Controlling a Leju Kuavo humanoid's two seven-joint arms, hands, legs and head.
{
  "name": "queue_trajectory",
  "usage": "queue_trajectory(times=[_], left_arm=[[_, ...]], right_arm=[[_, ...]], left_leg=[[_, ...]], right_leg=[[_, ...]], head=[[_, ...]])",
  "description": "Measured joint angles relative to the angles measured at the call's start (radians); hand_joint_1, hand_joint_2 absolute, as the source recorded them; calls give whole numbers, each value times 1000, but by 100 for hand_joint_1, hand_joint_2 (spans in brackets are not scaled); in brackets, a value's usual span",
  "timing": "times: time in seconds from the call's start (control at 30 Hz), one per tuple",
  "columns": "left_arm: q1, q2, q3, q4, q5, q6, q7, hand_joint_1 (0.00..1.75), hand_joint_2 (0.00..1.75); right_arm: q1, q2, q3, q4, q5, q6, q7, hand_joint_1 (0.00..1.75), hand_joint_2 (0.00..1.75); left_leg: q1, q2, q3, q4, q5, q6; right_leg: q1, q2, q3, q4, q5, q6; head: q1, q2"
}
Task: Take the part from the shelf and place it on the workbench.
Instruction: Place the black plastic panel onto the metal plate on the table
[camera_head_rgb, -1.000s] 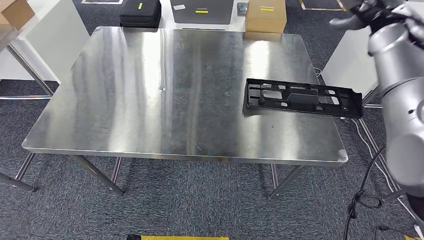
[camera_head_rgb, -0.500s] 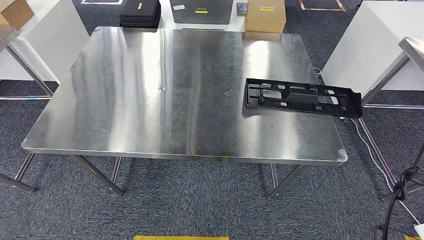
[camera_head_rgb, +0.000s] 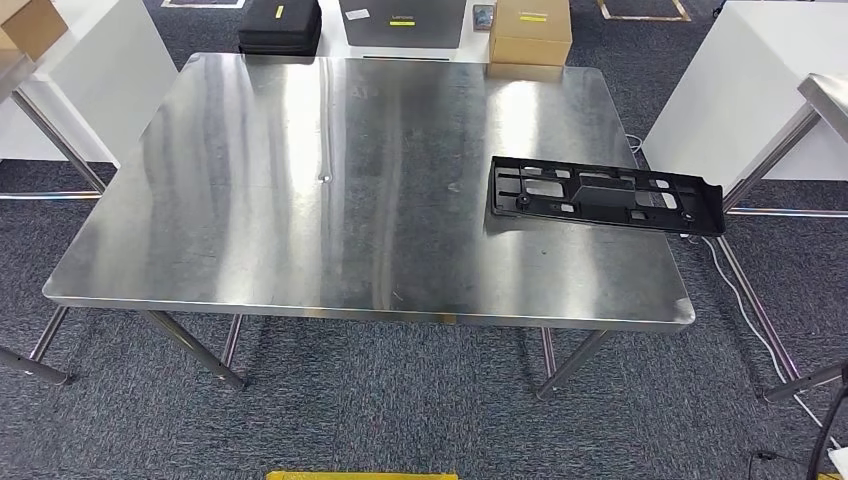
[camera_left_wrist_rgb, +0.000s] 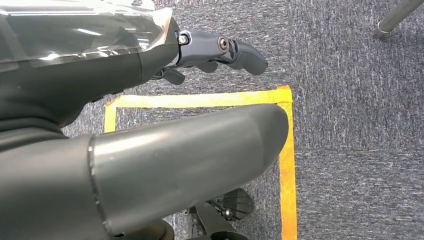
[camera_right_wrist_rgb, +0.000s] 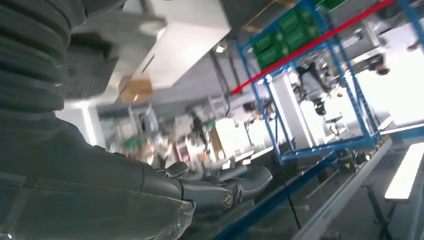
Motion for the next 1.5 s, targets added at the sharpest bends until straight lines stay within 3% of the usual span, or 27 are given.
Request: queue_trajectory(times=[0.2, 0.3, 0.4, 0.43, 0.5, 0.53, 0.6, 0.67, 0.73, 0.8, 0.87, 0.93, 1.03, 1.1, 1.13, 1.23, 1.3, 1.33, 1.5], left_arm=[[1, -11, 21, 0, 31, -17, 0, 0, 0], [2, -17, 38, 1, 47, -23, 1, 0, 0], [5, -24, 53, 2, 51, -19, 8, 0, 0], [8, -27, 59, 2, 53, -19, 9, 0, 0], [15, -31, 70, 4, 55, -19, 7, 0, 0], [21, -31, 77, 4, 57, -18, 5, 0, 0], [32, -26, 88, 5, 60, -13, 0, 0, 0], [30, -20, 96, 4, 61, -11, -3, 0, 0], [17, -18, 98, 4, 60, -12, -4, 0, 0], [9, -18, 100, 5, 60, -12, -5, 0, 0], [6, -18, 103, 5, 60, -12, -5, 0, 0], [6, -17, 107, 4, 60, -11, -6, 0, 0], [5, -16, 109, 5, 59, -9, -7, 0, 0], [5, -16, 109, 4, 59, -8, -11, 0, 0], [4, -15, 110, 4, 59, -7, -13, 0, 0], [0, -10, 113, 4, 56, -4, -18, 0, 0], [-5, -8, 115, 4, 52, -1, -17, 0, 0], [-6, -6, 116, 4, 50, 0, -16, 0, 0], [-10, 2, 117, 4, 49, 0, -14, 0, 0]], right_arm=[[-71, -24, 140, -13, 158, 74, -112, 0, 175], [-81, -127, 211, -119, 79, 141, -202, 0, 175], [25, -400, 277, -389, -261, 117, -209, 0, 175], [84, -551, 298, -504, -469, 31, -203, 0, 175], [135, -872, 361, -713, -894, -243, -232, 0, 175], [110, -1047, 413, -813, -1131, -442, -272, 0, 175], [29, -1264, 558, -926, -1385, -752, -360, 0, 175], [-18, -1423, 782, -995, -1428, -855, -371, 0, 175], [-56, -1556, 1040, -1063, -1277, -826, -300, 0, 175], [-79, -1661, 1234, -1137, -1093, -804, -203, 0, 175], [-90, -1735, 1340, -1198, -1014, -797, -147, 0, 175], [-103, -1786, 1381, -1238, -997, -796, -127, 0, 175], [-132, -1833, 1404, -1276, -949, -796, -93, 0, 175], [-137, -1851, 1418, -1301, -884, -796, -14, 0, 175], [-127, -1858, 1424, -1328, -822, -796, 75, 0, 175], [-100, -1877, 1439, -1424, -574, -797, 482, 0, 175], [-111, -1884, 1442, -1438, -540, -797, 649, 0, 175], [-115, -1888, 1444, -1438, -554, -796, 677, 0, 175], [-121, -1898, 1453, -1438, -583, -796, 649, 0, 175]], left_leg=[[0, -1, 0, 0, 0, 0], [1, -9, 2, 2, 0, 1], [12, -31, 6, 3, -2, 3], [15, -38, 6, 3, -3, 5], [6, -58, -1, -3, -1, 14], [-5, -66, -6, -9, 0, 20], [-22, -68, 2, -19, -4, 26], [-24, -43, 30, -22, -29, 29], [-24, -15, 58, -24, -54, 31], [-24, 1, 77, -24, -63, 32], [-24, 9, 82, -24, -63, 31], [-25, 10, 82, -23, -58, 30], [-24, 8, 81, -22, -54, 30], [-24, 7, 80, -22, -53, 30], [-24, 7, 81, -22, -53, 30], [-24, 6, 82, -22, -54, 29], [-23, 2, 81, -22, -54, 29], [-24, 0, 81, -22, -55, 29], [-25, 0, 82, -22, -56, 28]], right_leg=[[0, 0, -2, 0, 0, 0], [0, -9, -7, -3, -2, 1], [7, -30, 5, -19, -6, 3], [10, -36, 13, -26, -6, 4], [9, -55, 22, -31, -9, 15], [3, -62, 23, -27, -11, 21], [-9, -57, 27, -22, -15, 31], [-11, -25, 44, -25, -24, 28], [-11, 4, 59, -27, -38, 23], [-11, 19, 66, -28, -43, 23], [-12, 26, 69, -27, -42, 24], [-13, 28, 69, -26, -38, 25], [-12, 27, 73, -25, -37, 26], [-13, 26, 76, -25, -37, 27], [-13, 26, 76, -25, -38, 27], [-13, 24, 73, -25, -38, 27], [-13, 20, 70, -25, -41, 27], [-13, 19, 70, -25, -42, 27], [-14, 18, 75, -25, -42, 28]], head=[[0, 0], [-1, 0], [-5, 0], [1, 0], [27, 0], [41, 0], [40, 0], [24, 0], [21, 0], [19, 0], [19, 0], [19, 0], [19, 0], [19, 0], [20, 0], [17, 0], [17, 0], [17, 0], [17, 0]])
